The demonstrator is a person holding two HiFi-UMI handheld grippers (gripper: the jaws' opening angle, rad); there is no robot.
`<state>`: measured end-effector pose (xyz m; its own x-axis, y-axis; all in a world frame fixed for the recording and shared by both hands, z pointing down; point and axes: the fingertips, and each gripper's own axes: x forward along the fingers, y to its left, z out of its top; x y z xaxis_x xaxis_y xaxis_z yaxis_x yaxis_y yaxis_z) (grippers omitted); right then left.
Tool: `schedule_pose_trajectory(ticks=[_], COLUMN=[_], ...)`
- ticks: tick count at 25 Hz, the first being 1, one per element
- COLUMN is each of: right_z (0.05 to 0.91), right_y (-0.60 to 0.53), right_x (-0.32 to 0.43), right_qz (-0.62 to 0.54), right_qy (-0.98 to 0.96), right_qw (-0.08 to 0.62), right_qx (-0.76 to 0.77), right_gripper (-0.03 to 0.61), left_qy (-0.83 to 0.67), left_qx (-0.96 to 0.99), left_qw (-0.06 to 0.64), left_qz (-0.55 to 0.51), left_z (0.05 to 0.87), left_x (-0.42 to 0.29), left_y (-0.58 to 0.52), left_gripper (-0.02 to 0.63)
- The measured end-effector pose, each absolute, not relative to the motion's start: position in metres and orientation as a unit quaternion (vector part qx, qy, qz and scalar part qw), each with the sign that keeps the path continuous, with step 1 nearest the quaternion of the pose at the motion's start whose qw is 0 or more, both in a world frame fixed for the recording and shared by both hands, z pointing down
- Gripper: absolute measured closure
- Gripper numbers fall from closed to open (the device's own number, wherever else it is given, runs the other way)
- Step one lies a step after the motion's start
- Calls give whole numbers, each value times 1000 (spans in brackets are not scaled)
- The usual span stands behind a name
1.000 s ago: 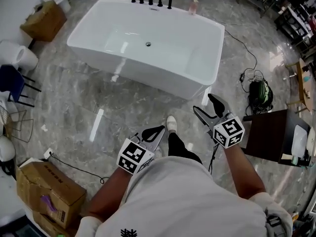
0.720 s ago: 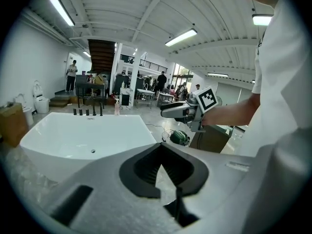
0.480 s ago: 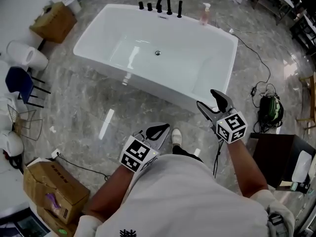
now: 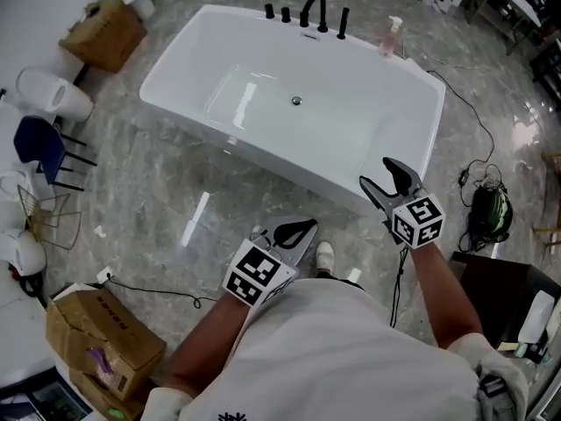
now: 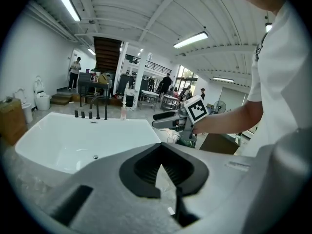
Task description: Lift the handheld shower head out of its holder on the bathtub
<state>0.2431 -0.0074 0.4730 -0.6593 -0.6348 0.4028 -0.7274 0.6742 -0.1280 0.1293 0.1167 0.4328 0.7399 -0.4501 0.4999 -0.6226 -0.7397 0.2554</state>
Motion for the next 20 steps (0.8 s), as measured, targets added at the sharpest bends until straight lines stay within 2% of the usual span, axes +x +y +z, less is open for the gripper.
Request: schedule_pose_trajectory(ticks=[14, 20], right_z=[474, 493], right_y=[-120, -182], right_x=[130, 120], right_qz=[134, 137], right_qy=[-863, -859], right_qw=[182, 200], right_qx=[452, 451], right_gripper=[276, 281], left_qy=[-249, -267], left_qx=[928, 921], left_qw=[175, 196], left_qz=[215, 205], left_z=[418, 430], left_x=[-35, -58], left_y=[21, -30], left_gripper=[607, 607])
